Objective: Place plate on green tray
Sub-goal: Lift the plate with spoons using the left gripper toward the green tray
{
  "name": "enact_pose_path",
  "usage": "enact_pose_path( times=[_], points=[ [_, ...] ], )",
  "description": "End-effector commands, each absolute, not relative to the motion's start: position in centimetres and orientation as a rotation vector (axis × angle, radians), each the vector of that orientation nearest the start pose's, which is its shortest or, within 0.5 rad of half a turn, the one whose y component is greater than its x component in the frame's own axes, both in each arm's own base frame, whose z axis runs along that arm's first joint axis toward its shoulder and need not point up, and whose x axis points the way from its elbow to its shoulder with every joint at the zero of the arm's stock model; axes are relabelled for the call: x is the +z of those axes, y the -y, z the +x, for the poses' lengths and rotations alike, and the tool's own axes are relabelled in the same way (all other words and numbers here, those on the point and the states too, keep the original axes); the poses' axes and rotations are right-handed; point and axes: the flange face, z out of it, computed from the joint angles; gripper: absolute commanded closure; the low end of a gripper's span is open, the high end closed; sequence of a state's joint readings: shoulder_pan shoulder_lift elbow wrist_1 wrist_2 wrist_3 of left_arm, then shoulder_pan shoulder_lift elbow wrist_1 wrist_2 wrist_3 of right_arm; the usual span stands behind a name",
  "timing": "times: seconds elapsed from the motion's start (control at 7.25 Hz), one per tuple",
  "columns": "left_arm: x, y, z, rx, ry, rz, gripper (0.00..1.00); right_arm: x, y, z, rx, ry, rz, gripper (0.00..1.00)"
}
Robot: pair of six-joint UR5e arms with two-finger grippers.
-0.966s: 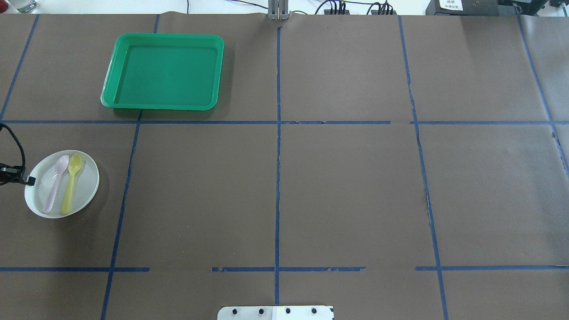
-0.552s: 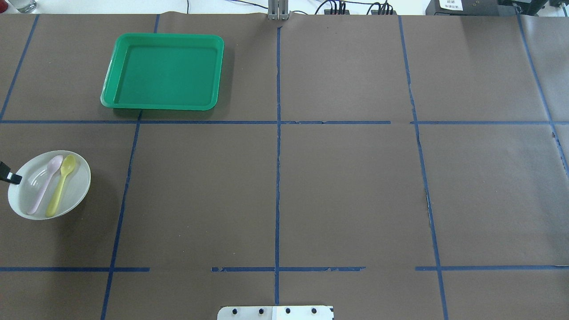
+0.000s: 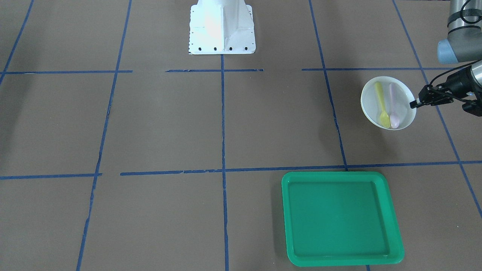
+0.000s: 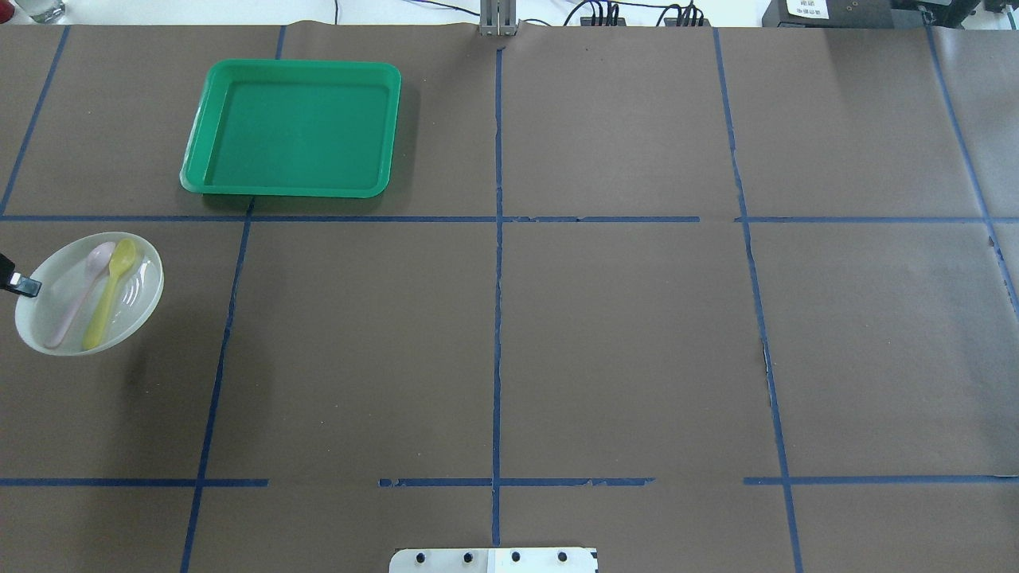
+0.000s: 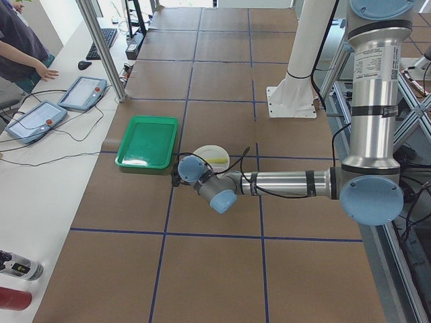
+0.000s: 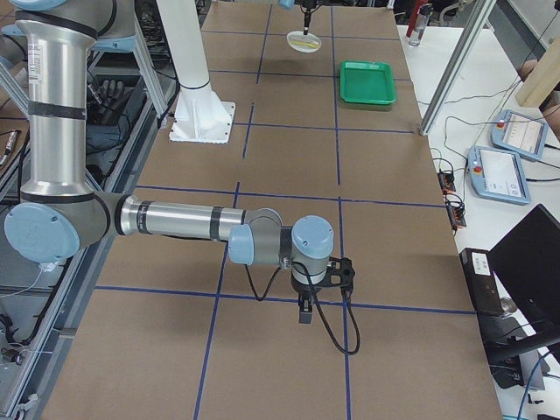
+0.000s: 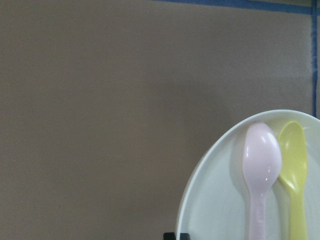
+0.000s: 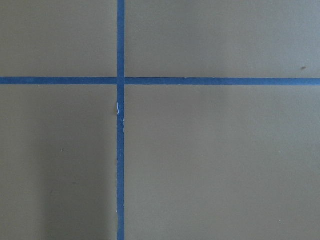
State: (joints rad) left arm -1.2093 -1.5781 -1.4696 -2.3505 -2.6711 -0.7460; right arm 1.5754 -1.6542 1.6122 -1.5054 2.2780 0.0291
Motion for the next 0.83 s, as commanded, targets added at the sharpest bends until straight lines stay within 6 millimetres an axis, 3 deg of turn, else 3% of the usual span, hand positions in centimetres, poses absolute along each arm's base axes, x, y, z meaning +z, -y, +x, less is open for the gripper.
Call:
enact_pose_path(
  times=[0.0,0.14,0.28,0.41,0.69],
  points=[
    [54.3,56.9,16.8,-0.111,-1.177,-0.020,1.00,67.6,45.8,7.1,0.026,0.707,0.013,0.00],
    [51.5,60.3,21.0,-0.205,-1.145,-0.041,1.00,67.6,45.7,7.1,0.025,0.707,0.012,0.00],
    [49.7,62.3,24.4,-0.292,-1.113,-0.044,1.00,67.6,45.8,7.1,0.024,0.707,0.013,0.00],
    [48.5,65.2,25.8,-0.373,-1.100,-0.060,1.00,67.6,45.8,7.1,0.024,0.707,0.013,0.00],
    [47.4,67.7,28.5,-0.460,-1.107,-0.118,1.00,67.6,45.8,7.1,0.024,0.707,0.013,0.00]
  ],
)
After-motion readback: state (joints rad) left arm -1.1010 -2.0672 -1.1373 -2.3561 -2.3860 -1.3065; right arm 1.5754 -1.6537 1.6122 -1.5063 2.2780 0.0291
